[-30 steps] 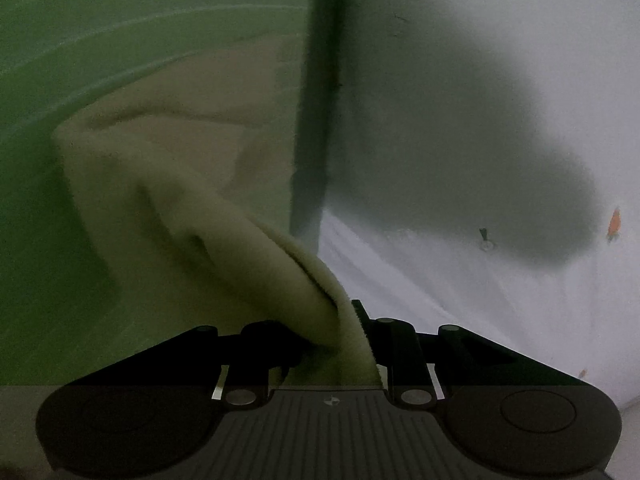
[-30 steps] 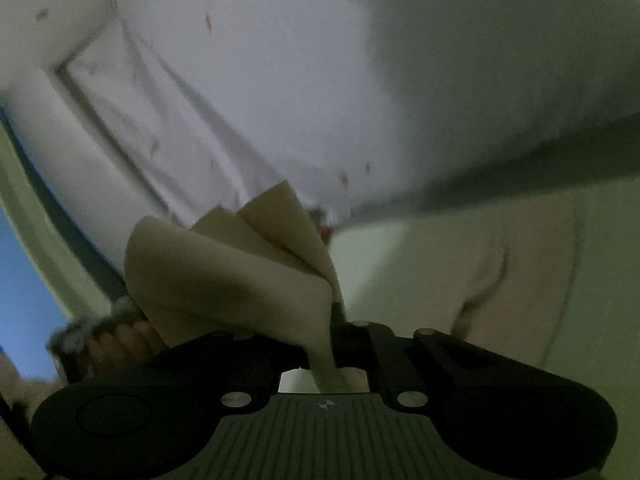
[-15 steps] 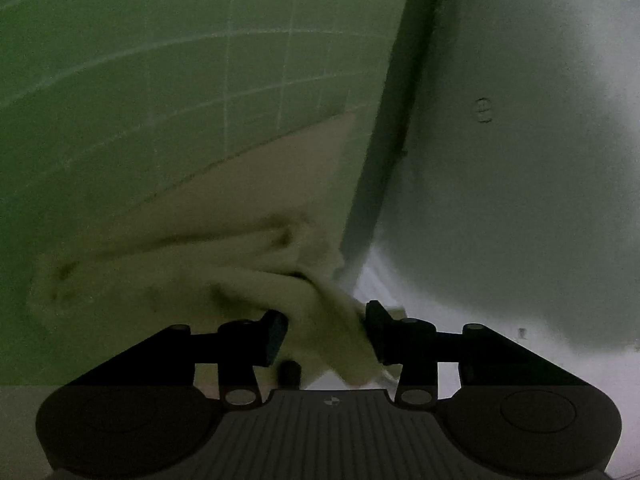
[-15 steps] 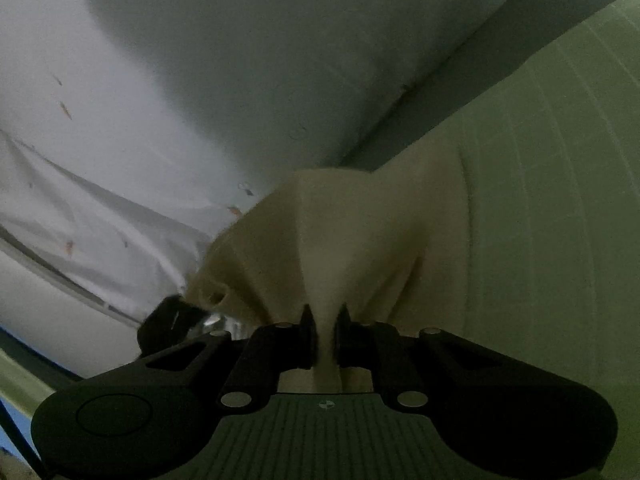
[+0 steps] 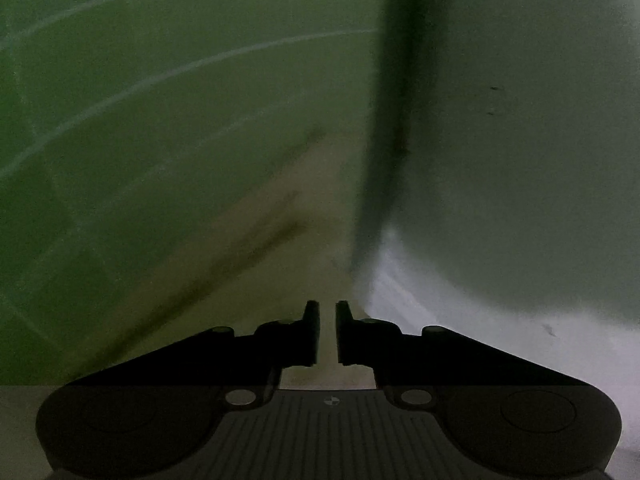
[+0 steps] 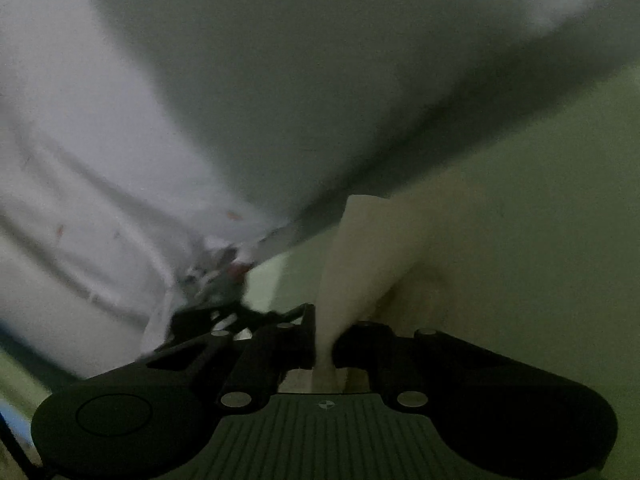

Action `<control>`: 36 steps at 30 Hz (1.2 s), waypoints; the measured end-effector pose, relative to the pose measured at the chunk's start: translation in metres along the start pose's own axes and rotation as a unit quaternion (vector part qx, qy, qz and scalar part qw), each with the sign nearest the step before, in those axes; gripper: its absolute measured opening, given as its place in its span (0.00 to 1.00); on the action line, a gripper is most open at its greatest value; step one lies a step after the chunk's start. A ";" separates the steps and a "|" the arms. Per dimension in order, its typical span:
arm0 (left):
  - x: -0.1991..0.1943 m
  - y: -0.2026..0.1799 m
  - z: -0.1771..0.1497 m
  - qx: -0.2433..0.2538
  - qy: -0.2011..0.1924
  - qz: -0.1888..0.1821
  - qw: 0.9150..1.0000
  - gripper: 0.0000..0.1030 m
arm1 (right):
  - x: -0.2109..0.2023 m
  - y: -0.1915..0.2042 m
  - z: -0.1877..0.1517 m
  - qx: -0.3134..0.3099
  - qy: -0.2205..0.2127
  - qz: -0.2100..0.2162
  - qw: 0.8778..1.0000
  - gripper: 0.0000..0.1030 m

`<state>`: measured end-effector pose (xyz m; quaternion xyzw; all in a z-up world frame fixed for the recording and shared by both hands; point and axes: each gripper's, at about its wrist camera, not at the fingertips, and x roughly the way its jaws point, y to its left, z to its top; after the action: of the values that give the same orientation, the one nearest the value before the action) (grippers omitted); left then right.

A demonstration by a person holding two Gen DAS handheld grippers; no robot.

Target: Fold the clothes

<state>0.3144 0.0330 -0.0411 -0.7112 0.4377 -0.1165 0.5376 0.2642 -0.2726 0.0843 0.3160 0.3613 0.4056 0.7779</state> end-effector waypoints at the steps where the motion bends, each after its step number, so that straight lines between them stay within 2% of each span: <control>1: -0.008 -0.013 -0.003 0.023 -0.009 -0.016 1.000 0.10 | -0.001 0.009 0.006 -0.017 -0.005 0.020 1.000 0.08; 3: -0.018 -0.029 -0.005 0.058 -0.024 -0.023 0.998 0.11 | 0.001 0.021 0.019 -0.039 -0.017 0.043 0.998 0.08; 5: -0.023 -0.031 -0.005 0.080 -0.032 -0.011 0.996 0.15 | 0.003 0.017 0.028 -0.050 -0.022 0.027 0.998 0.08; 6: -0.024 -0.031 -0.003 0.094 -0.034 0.002 0.995 0.19 | 0.004 0.010 0.028 -0.049 -0.022 0.010 0.999 0.08; 8: -0.023 -0.028 -0.003 0.104 -0.035 0.025 0.994 0.37 | 0.016 -0.033 0.021 0.004 0.010 -0.075 0.997 0.08; 9: -0.020 -0.025 -0.002 0.109 -0.036 0.046 0.992 0.42 | 0.020 -0.045 0.018 0.021 0.023 -0.093 0.995 0.10; 10: -0.013 -0.017 0.001 0.117 -0.033 0.087 0.989 0.46 | 0.023 -0.061 0.011 0.047 0.038 -0.111 0.992 0.16; 11: -0.006 -0.010 0.003 0.123 -0.028 0.114 0.985 0.46 | 0.025 -0.071 0.005 0.066 0.043 -0.116 0.990 0.21; 12: -0.002 -0.006 0.004 0.125 -0.023 0.117 0.985 0.48 | 0.024 -0.074 0.002 0.074 0.041 -0.114 0.990 0.25; 14: 0.006 0.000 0.004 0.126 -0.013 0.115 0.985 0.58 | 0.021 -0.074 -0.002 0.089 0.020 -0.106 0.990 0.24; 17: 0.021 -0.002 -0.002 0.145 -0.006 0.115 0.983 0.59 | 0.025 -0.071 -0.006 0.098 0.003 -0.105 0.990 0.24; 19: 0.033 -0.008 -0.004 0.167 -0.014 0.127 0.978 0.56 | 0.021 -0.069 -0.006 0.091 0.000 -0.106 0.990 0.19; 20: 0.039 -0.010 -0.005 0.173 -0.024 0.125 0.977 0.38 | 0.015 -0.067 -0.005 0.082 -0.004 -0.108 0.991 0.15; 21: 0.046 -0.011 -0.004 0.174 -0.032 0.123 0.977 0.28 | 0.009 -0.067 -0.004 0.076 -0.008 -0.110 0.991 0.12; 22: 0.053 -0.012 -0.002 0.172 -0.038 0.122 0.977 0.12 | 0.006 -0.063 -0.003 0.066 -0.014 -0.108 0.992 0.10; 23: 0.056 -0.013 -0.002 0.173 -0.045 0.123 0.976 0.07 | 0.003 -0.060 -0.003 0.058 -0.018 -0.104 0.993 0.09; 26: 0.050 -0.019 -0.011 0.194 -0.080 0.115 0.971 0.06 | 0.004 -0.050 0.006 0.038 -0.035 -0.095 0.994 0.08; 28: 0.033 -0.035 -0.024 0.215 -0.108 0.080 0.967 0.06 | 0.000 -0.043 0.011 0.029 -0.046 -0.087 0.995 0.08; 29: 0.029 -0.040 -0.027 0.225 -0.115 0.074 0.965 0.06 | -0.005 -0.035 0.017 0.013 -0.057 -0.073 0.996 0.08; 30: 0.026 -0.048 -0.032 0.244 -0.126 0.072 0.959 0.06 | -0.008 -0.030 0.021 0.006 -0.061 -0.068 0.996 0.08; 33: 0.038 -0.073 -0.038 0.331 -0.154 0.094 0.926 0.06 | 0.005 -0.018 0.035 -0.025 -0.061 -0.079 0.995 0.08; 34: 0.043 -0.074 -0.036 0.342 -0.156 0.097 0.921 0.06 | 0.013 -0.021 0.039 -0.033 -0.058 -0.096 0.993 0.08; 36: 0.070 -0.066 -0.016 0.344 -0.150 0.124 0.919 0.06 | 0.025 -0.036 0.041 -0.019 -0.052 -0.130 0.990 0.08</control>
<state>0.3786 -0.0270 0.0009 -0.4317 0.3692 -0.0842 0.8187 0.3226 -0.2761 0.0708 0.2721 0.3507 0.2914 0.8474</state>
